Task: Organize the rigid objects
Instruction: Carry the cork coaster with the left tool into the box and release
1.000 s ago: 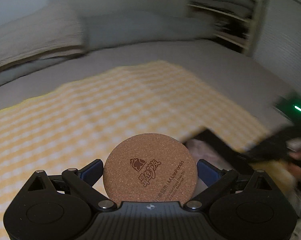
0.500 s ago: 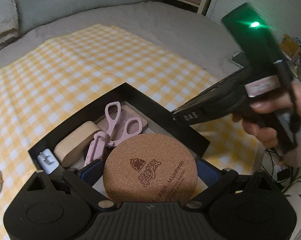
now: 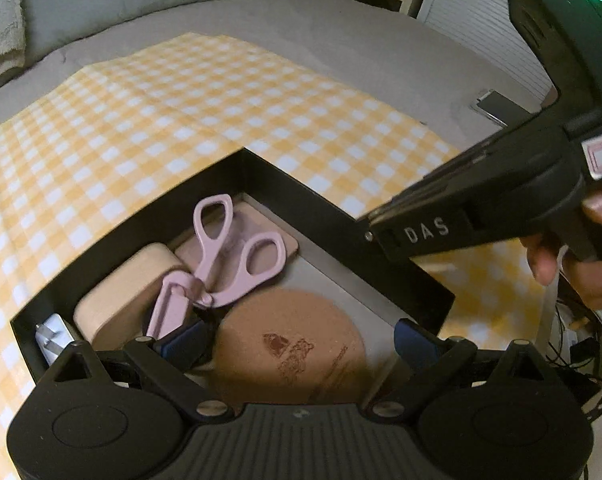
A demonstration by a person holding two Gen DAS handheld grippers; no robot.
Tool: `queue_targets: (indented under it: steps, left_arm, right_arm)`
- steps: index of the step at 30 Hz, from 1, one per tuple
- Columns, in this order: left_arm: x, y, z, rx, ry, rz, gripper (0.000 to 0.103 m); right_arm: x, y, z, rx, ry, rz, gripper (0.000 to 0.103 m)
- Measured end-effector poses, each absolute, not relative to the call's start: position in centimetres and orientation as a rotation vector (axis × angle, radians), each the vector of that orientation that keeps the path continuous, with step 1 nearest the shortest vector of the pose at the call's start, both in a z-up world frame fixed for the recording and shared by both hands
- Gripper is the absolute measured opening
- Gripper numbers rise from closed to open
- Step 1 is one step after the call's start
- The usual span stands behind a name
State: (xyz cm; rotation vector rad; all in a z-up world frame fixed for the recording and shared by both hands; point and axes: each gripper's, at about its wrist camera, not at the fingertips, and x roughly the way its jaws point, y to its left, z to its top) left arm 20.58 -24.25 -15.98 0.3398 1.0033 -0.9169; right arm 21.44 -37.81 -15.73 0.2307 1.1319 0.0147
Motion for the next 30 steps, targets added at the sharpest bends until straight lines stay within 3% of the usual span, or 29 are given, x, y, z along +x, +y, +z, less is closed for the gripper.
queue_targets:
  steps: [16,18,22,26,30]
  left_arm:
    - [21.9,-21.8,-16.6,0.162,1.194,-0.802,0.096]
    - [22.0,-22.1,-16.8,0.151,1.224,-0.820,0.067]
    - [21.7,-23.3,-17.1,0.232,1.234,-0.828,0.046]
    - [21.7,-23.3,-15.9,0.326,1.169,-0.854,0.015]
    - [21.8,-22.9,-15.9,0.485,1.128,-0.848,0.011]
  right_arm:
    - [21.4,-37.6,-15.7,0.226,1.133,0.011,0.005]
    - [21.4,-37.6,-15.7,0.220,1.133,0.009,0.005]
    - [21.4,-37.5,-15.7,0.217,1.133,0.010,0.005]
    - [21.4,-37.6,-15.7,0.222,1.133,0.013,0.005]
    - [21.4,-37.6,-15.7,0.221,1.132,0.013,0.005]
